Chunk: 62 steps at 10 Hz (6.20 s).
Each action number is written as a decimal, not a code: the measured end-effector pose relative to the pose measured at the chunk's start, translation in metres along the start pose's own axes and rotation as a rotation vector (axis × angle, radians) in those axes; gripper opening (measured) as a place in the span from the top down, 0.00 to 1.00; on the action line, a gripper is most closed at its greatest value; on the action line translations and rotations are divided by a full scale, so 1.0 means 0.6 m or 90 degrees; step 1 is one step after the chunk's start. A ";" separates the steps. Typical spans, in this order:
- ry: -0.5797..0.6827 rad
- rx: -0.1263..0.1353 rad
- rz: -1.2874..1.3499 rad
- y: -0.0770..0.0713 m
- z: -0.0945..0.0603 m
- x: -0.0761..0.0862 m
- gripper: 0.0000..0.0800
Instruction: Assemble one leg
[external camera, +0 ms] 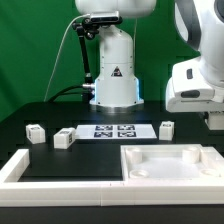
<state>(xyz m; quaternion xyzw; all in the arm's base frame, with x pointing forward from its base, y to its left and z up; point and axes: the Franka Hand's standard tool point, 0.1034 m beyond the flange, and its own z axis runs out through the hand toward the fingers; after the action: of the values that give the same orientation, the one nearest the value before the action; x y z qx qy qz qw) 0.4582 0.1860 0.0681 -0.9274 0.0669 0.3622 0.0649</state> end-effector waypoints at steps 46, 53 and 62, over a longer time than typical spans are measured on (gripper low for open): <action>0.838 -0.093 -0.262 0.072 -0.178 0.205 0.64; 0.823 -0.084 -0.250 0.086 -0.176 0.209 0.40; 0.811 -0.081 -0.253 0.079 -0.217 0.180 0.19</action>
Offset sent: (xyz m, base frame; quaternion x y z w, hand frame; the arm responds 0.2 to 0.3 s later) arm 0.0281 -0.0298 0.0537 -0.0435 0.1829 -0.0688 0.9797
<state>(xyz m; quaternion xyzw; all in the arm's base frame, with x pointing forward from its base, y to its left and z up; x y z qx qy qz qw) 0.6153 0.1090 0.0861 -0.9567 -0.1013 -0.2719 0.0234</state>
